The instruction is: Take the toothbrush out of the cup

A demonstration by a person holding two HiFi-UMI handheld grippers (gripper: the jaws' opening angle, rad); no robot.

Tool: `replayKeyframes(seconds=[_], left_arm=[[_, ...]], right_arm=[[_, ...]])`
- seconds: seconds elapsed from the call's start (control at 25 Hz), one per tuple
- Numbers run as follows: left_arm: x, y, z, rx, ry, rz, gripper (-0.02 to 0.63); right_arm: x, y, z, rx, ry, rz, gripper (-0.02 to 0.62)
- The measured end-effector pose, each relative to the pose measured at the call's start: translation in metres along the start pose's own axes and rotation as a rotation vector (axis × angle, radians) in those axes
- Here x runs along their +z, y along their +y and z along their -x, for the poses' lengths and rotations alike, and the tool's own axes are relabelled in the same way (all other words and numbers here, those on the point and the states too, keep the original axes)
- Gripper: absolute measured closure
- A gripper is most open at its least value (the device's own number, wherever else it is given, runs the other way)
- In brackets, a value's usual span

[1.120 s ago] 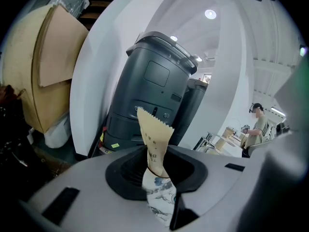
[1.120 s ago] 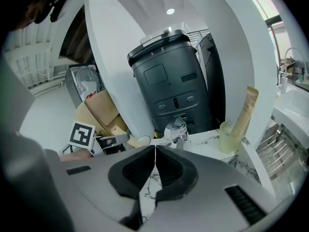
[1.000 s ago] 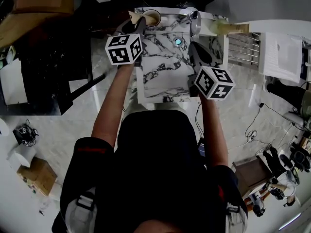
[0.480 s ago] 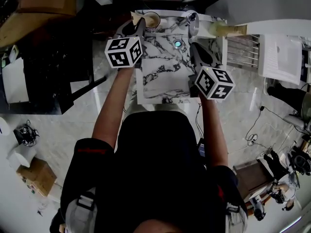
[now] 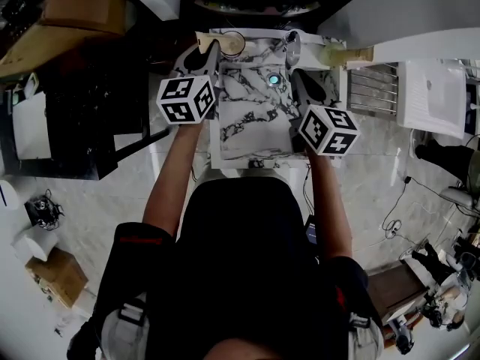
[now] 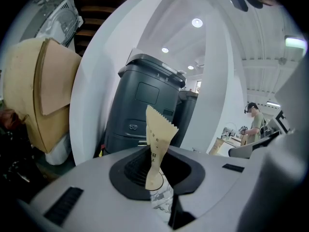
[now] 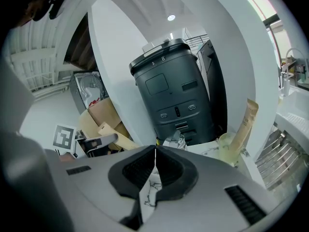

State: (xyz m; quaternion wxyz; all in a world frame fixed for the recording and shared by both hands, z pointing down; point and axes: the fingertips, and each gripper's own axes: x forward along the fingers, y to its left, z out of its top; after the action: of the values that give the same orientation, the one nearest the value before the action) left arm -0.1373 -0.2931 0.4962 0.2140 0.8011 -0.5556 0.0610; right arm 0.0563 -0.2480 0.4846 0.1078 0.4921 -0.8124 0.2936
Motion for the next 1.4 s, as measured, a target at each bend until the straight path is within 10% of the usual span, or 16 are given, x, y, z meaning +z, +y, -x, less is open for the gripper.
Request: replayKeyframes(seconds=[1.4], left_arm=[[0.053, -0.054, 0.107, -0.013, -0.134, -0.110, 0.549]], right_arm=[[0.045, 0.070, 0.010, 0.163, -0.110, 0.106, 0.560]])
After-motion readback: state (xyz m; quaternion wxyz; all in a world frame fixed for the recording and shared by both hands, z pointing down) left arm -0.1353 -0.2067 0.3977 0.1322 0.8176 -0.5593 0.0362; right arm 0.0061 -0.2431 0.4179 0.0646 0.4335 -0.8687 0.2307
